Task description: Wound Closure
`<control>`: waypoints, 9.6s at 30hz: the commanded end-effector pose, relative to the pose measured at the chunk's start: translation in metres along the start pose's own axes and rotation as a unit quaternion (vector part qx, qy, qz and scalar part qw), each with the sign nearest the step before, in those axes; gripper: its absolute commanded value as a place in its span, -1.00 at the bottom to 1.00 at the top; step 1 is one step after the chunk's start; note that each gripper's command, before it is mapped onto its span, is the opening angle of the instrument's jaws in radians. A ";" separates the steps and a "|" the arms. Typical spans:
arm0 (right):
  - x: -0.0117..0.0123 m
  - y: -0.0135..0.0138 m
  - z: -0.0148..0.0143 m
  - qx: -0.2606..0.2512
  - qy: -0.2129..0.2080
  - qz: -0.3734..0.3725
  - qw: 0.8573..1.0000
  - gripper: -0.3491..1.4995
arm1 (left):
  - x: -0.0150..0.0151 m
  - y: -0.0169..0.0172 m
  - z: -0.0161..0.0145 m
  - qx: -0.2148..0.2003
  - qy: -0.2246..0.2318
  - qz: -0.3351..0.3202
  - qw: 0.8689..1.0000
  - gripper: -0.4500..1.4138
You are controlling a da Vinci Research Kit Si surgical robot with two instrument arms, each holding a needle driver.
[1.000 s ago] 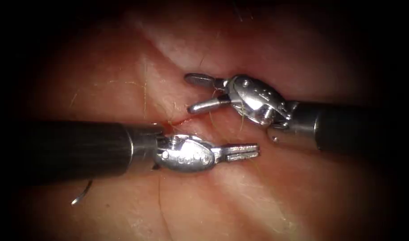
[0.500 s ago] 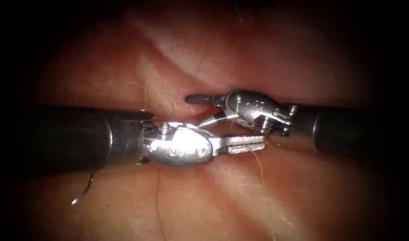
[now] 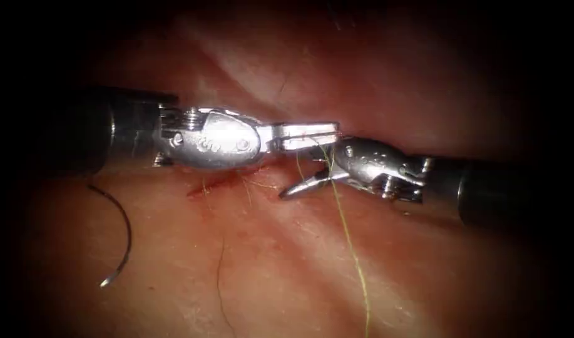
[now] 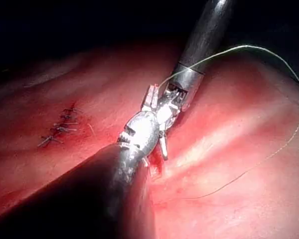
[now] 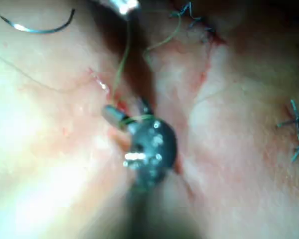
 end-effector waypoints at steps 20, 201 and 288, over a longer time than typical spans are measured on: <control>-0.0003 -0.0003 0.0011 0.121 0.045 -0.019 0.991 0.18 | -0.0091 -0.0053 0.0009 0.014 0.037 0.010 0.999 -1.00; -0.0049 -0.0043 -0.0016 -0.189 0.103 0.058 0.975 -1.00 | -0.0158 -0.0193 -0.0131 0.091 -0.036 -0.023 0.995 -1.00; -0.0078 -0.0157 -0.0028 -0.109 0.112 0.116 0.981 -1.00 | -0.0264 -0.0264 -0.0128 0.151 -0.084 0.005 0.985 -1.00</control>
